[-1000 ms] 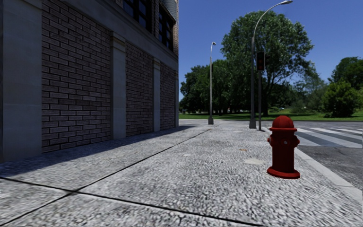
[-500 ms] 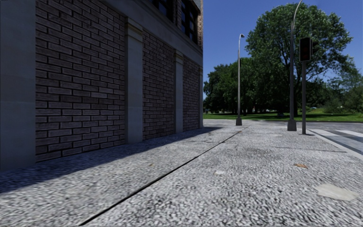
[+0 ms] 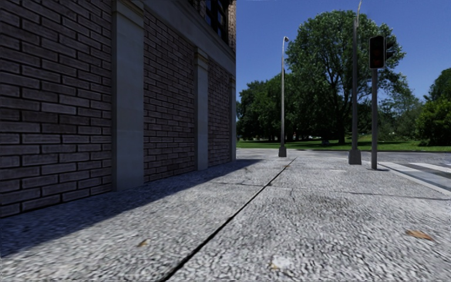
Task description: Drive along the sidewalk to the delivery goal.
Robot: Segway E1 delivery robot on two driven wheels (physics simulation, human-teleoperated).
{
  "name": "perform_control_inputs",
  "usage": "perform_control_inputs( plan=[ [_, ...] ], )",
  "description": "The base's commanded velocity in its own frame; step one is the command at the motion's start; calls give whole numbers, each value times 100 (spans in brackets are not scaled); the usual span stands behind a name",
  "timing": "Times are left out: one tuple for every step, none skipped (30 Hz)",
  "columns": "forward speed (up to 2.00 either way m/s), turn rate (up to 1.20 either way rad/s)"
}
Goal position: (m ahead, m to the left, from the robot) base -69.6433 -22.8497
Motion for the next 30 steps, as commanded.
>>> perform_control_inputs(
  plan=[
    [200, -65],
    [200, -69],
    [200, -71],
    [200, -71],
    [200, -71],
    [200, -71],
    [200, -71],
    [200, -71],
    [200, -71],
    [200, -71],
    [200, -71],
    [200, -71],
    [200, -71],
    [200, -71],
    [200, -71],
    [200, -71],
    [200, -71],
    [200, -71],
    [200, -71],
    [200, -71],
    [200, -71],
    [200, -71],
    [200, -71],
    [200, -71],
    [200, -71],
    [200, -69],
    [200, -68],
    [200, -68],
    [200, -68],
    [200, -68]
  ],
)
